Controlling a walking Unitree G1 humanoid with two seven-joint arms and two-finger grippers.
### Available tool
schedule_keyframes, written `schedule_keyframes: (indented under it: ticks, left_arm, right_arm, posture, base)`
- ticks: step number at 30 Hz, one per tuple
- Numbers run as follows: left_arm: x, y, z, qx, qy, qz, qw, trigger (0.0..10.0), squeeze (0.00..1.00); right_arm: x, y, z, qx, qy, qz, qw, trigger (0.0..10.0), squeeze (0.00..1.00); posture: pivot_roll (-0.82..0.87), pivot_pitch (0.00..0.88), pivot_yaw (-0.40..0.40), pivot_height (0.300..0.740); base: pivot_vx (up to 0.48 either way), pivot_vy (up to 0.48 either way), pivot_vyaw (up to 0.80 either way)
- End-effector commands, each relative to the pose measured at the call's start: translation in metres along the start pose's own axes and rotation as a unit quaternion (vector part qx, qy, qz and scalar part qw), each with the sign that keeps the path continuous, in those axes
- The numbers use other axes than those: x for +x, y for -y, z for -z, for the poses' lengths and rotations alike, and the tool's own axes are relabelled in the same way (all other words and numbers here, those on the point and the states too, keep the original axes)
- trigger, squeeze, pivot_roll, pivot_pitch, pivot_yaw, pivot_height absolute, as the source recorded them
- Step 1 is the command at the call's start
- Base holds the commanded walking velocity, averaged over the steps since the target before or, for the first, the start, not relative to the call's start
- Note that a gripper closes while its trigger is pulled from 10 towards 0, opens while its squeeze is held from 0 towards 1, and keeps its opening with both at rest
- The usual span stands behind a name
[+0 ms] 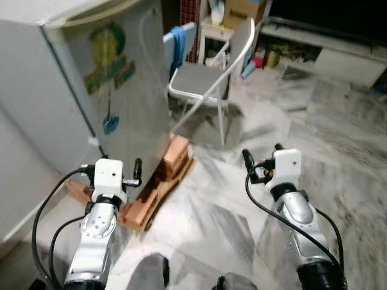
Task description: Restocking fridge
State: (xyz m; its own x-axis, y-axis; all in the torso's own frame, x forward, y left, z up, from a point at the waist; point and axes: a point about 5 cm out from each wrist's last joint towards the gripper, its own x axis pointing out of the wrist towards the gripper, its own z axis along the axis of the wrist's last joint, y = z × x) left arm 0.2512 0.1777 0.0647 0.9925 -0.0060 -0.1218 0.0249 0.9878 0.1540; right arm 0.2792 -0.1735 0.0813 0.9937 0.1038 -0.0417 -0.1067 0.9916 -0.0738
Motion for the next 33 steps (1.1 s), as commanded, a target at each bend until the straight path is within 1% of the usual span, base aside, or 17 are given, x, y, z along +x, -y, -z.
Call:
schedule_keyframes:
  ticks: [1,4,5,7,10,11,22,25,26,28,31,33]
  left_arm:
    - [0.003,-0.005,-0.007,0.006,0.011,-0.005,1.0,10.0,0.0]
    - [0.004,-0.003,-0.009,0.016,0.021,0.009,1.0,10.0,0.0]
    - [0.004,-0.001,-0.011,0.027,0.03,0.023,0.999,10.0,0.0]
    - [0.004,0.002,-0.014,0.038,0.04,0.031,0.998,10.0,0.0]
    - [0.004,0.004,-0.013,0.018,0.035,0.03,0.999,10.0,0.0]
    - [0.004,0.004,-0.013,0.016,0.035,0.033,0.999,10.0,0.0]
    - [0.005,0.004,-0.014,0.012,0.039,0.021,0.999,10.0,0.0]
    - [0.008,0.001,-0.014,0.022,0.037,-0.003,0.999,10.0,0.0]
    - [0.01,-0.001,-0.015,0.015,0.037,-0.013,0.999,10.0,0.0]
    - [0.011,-0.004,-0.017,0.003,0.042,-0.018,0.999,10.0,0.0]
    - [0.011,-0.005,-0.019,0.008,0.046,-0.007,0.999,10.0,0.0]
    - [0.011,-0.005,-0.019,0.016,0.049,-0.001,0.999,10.0,0.0]
  right_arm:
    - [0.003,-0.002,-0.004,0.002,0.008,-0.002,1.0,10.0,0.0]
    - [0.003,-0.002,-0.004,0.002,0.009,-0.001,1.0,10.0,0.0]
    - [0.003,-0.002,-0.004,0.002,0.009,-0.001,1.0,10.0,0.0]
    - [0.003,-0.002,-0.004,0.002,0.009,0.001,1.0,10.0,0.0]
    - [0.003,-0.001,-0.004,0.001,0.006,0.004,1.0,10.0,0.0]
    - [0.003,-0.001,-0.003,0.002,0.004,0.006,1.0,10.0,0.0]
    - [0.002,-0.002,-0.003,-0.001,0.003,0.005,1.0,10.0,0.0]
    - [0.004,-0.003,-0.004,-0.003,0.004,0.003,1.0,10.0,0.0]
    - [0.006,-0.004,-0.007,-0.004,0.008,0.002,1.0,10.0,0.0]
    - [0.008,-0.005,-0.009,-0.003,0.011,0.002,1.0,10.0,0.0]
    - [0.008,-0.004,-0.01,-0.002,0.014,0.004,1.0,10.0,0.0]
    - [0.008,-0.006,-0.01,-0.008,0.016,0.001,1.0,10.0,0.0]
  posture:
    - [0.09,0.058,-0.06,0.74]
    - [0.09,0.059,-0.061,0.74]
    - [0.08,0.059,-0.061,0.74]
    - [0.08,0.061,-0.06,0.74]
    - [0.08,0.062,-0.059,0.74]
    - [0.08,0.064,-0.058,0.74]
    - [0.08,0.081,-0.066,0.74]
    - [0.09,0.082,-0.068,0.74]
    - [0.09,0.082,-0.068,0.74]
    - [0.09,0.091,-0.066,0.74]
    - [0.09,0.096,-0.063,0.74]
    - [0.09,0.096,-0.062,0.74]
  base:
    - [0.0,0.48,0.0]
    - [0.0,0.47,0.0]
    - [0.0,0.428,0.0]
    - [0.382,0.176,0.0]
    - [0.462,0.0,0.0]
    - [0.428,0.0,-0.8]
    - [0.0,0.0,-0.8]
    - [0.0,0.0,-0.8]
    - [0.0,0.0,-0.8]
    - [0.0,0.24,-0.8]
    - [0.0,0.431,-0.65]
    - [0.0,0.48,-0.22]
